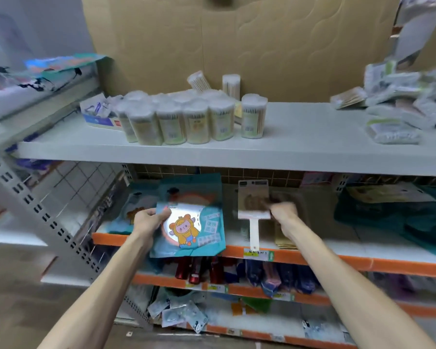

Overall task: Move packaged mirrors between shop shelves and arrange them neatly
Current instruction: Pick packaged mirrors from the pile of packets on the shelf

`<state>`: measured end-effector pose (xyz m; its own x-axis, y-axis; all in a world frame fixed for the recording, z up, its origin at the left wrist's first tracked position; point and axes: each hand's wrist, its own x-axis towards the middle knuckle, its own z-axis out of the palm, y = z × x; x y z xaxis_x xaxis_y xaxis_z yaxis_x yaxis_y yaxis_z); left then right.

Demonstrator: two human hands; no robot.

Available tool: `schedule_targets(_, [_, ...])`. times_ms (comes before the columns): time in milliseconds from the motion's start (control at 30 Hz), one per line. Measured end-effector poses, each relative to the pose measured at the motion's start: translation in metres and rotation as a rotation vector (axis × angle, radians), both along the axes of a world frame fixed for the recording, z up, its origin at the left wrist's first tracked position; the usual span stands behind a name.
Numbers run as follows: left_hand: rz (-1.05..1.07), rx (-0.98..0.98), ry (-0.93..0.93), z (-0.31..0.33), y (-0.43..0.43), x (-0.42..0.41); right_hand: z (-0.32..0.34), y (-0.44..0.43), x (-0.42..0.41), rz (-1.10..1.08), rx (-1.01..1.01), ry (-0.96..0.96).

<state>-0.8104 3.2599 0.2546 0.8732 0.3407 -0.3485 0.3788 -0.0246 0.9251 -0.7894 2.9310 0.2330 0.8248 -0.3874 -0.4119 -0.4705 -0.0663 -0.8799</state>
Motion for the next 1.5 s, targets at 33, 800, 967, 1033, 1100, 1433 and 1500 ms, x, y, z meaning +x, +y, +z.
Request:
schedule_targets(33, [-0.006,0.001,0.011,-0.002,0.003,0.01,-0.002,0.002,0.001,-0.019,-0.01,0.01])
schedule_targets(800, [-0.209,-0.006,-0.034,-0.056,0.031,0.141,-0.053,0.019,0.073,-0.022,-0.298,-0.097])
schedule_targets(967, [-0.212,-0.086,-0.051,-0.068,0.029,0.142,-0.14,-0.01,0.128,-0.029,-0.276,-0.142])
schedule_targets(1033, [-0.221,-0.111,-0.034,-0.07,0.027,0.142,-0.123,0.0,0.118,-0.061,-0.312,-0.159])
schedule_targets(1100, [-0.22,-0.124,-0.039,-0.071,0.027,0.143,-0.101,0.014,0.104,-0.056,-0.35,-0.15])
schedule_targets(1433, [-0.188,-0.17,-0.013,-0.071,0.029,0.142,-0.089,0.033,0.093,-0.026,-0.75,-0.013])
schedule_targets(1500, [-0.18,-0.163,-0.008,-0.071,0.029,0.14,-0.089,0.035,0.089,-0.052,-0.764,-0.031])
